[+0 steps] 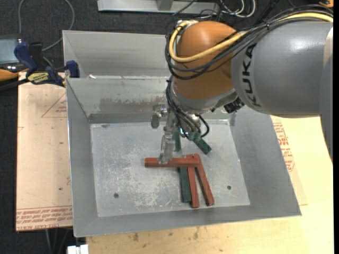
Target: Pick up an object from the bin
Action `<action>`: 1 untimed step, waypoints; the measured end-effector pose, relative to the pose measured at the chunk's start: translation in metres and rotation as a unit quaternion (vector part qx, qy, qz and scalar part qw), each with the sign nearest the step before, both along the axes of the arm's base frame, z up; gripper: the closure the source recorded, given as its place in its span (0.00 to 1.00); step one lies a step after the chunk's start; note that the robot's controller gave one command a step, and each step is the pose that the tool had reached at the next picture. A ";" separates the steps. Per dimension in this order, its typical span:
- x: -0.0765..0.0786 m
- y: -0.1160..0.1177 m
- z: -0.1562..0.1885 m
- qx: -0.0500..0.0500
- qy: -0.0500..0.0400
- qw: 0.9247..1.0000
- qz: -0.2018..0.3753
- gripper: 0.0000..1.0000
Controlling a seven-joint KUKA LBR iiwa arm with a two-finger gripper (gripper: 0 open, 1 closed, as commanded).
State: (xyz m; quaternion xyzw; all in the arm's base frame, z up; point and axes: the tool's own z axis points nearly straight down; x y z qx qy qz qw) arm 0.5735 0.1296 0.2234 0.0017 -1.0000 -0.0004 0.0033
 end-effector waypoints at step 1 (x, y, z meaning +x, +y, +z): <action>-0.068 0.029 -0.157 0.000 0.000 0.991 0.135 0.00</action>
Offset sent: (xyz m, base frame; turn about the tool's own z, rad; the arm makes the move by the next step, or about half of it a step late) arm -0.0660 0.0280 -0.1534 -0.2708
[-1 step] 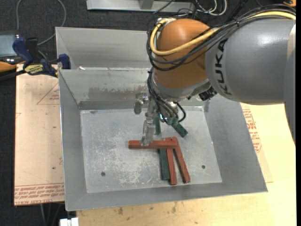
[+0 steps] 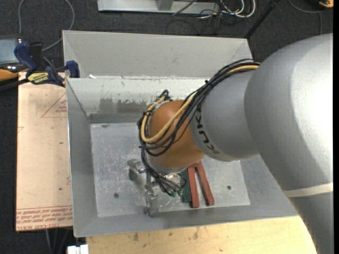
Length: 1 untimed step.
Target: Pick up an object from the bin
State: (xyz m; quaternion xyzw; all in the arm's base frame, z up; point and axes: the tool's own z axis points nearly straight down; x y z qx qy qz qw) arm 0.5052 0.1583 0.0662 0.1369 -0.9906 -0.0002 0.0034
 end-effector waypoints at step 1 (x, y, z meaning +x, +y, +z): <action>0.018 -0.090 0.004 0.000 -0.004 0.985 0.171 0.00</action>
Offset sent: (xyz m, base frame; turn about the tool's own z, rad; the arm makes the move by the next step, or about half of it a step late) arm 0.0168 -0.0876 0.0038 -0.3501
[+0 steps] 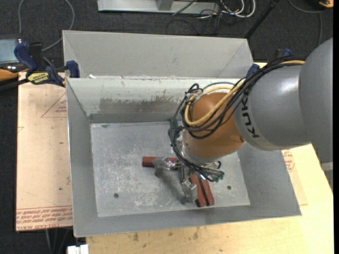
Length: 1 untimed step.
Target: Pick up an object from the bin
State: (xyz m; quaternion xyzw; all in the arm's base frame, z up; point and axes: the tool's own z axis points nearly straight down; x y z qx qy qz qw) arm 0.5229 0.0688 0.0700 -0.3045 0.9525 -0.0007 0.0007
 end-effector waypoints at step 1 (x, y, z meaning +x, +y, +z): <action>-0.009 -0.063 0.061 0.000 -0.001 0.979 0.204 0.00</action>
Offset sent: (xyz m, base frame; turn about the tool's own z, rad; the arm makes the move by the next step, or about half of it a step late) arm -0.0096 -0.0610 0.0601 -0.4178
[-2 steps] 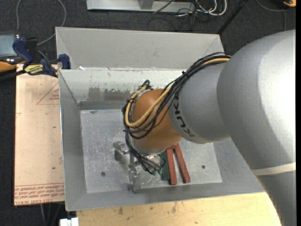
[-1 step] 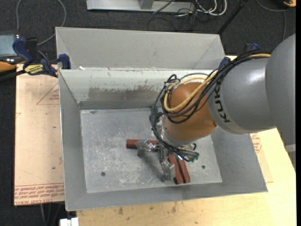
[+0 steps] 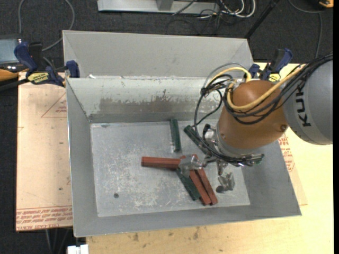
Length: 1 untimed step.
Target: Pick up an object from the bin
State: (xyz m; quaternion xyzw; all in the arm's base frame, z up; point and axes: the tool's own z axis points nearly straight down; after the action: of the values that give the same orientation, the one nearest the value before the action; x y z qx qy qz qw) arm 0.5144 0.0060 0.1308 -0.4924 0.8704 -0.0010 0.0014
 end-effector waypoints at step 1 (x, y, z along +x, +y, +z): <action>-0.032 0.026 -0.060 0.001 0.003 0.981 0.196 0.00</action>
Offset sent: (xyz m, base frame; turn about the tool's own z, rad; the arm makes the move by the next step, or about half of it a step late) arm -0.0312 0.0245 -0.0598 -0.3961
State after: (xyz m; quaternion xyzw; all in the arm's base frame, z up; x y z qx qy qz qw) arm 0.4825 0.0322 0.0703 -0.6533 0.7571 0.0017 -0.0004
